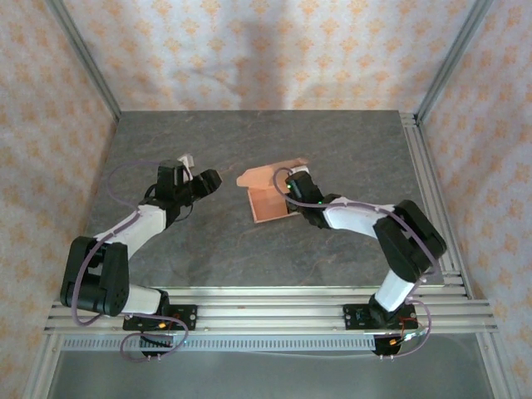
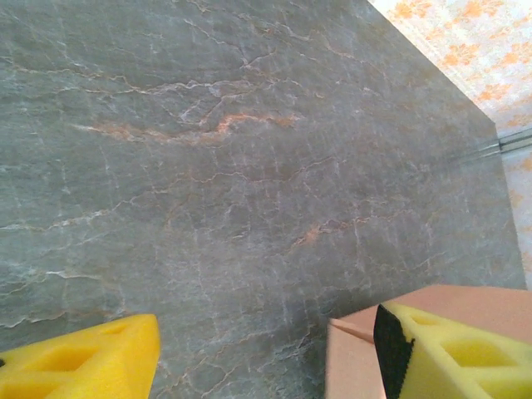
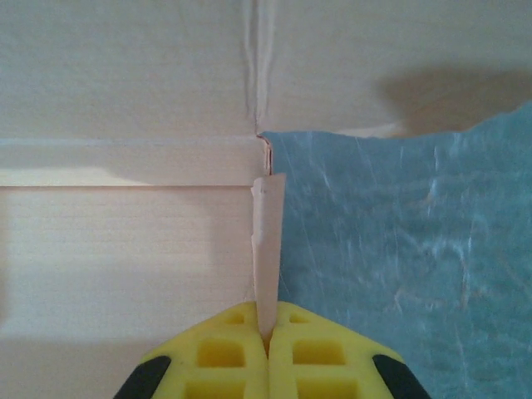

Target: Fold the paper box

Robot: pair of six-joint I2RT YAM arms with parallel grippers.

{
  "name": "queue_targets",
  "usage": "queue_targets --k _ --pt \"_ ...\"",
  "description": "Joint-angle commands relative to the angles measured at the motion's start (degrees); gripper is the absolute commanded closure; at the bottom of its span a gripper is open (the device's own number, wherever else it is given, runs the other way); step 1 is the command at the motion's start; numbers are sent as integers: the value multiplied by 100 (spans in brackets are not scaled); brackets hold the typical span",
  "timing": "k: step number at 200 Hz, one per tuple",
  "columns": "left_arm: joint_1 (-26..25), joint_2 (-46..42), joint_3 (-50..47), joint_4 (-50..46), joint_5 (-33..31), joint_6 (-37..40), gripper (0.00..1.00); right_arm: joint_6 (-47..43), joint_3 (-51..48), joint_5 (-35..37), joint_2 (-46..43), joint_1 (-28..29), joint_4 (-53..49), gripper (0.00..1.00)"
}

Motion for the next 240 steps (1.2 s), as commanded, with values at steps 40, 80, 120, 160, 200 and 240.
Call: queue_targets --k 40,80,120,160,200,240 --pt "87 -239 5 -355 -244 275 30 818 632 791 925 306 -1439 97" --pt "124 -262 -2 -329 -216 275 30 1018 1284 1576 1688 516 -2571 97" --pt "130 -268 14 -336 -196 275 29 1296 1624 1305 1994 522 -2955 94" --pt "137 -330 29 -374 -253 275 27 1284 1410 585 1204 360 -2220 79" --pt "125 -512 215 -720 -279 738 20 1189 1244 200 538 192 -1747 61" --pt "84 -653 227 -652 -272 982 8 992 822 -354 -177 -93 -1369 45"
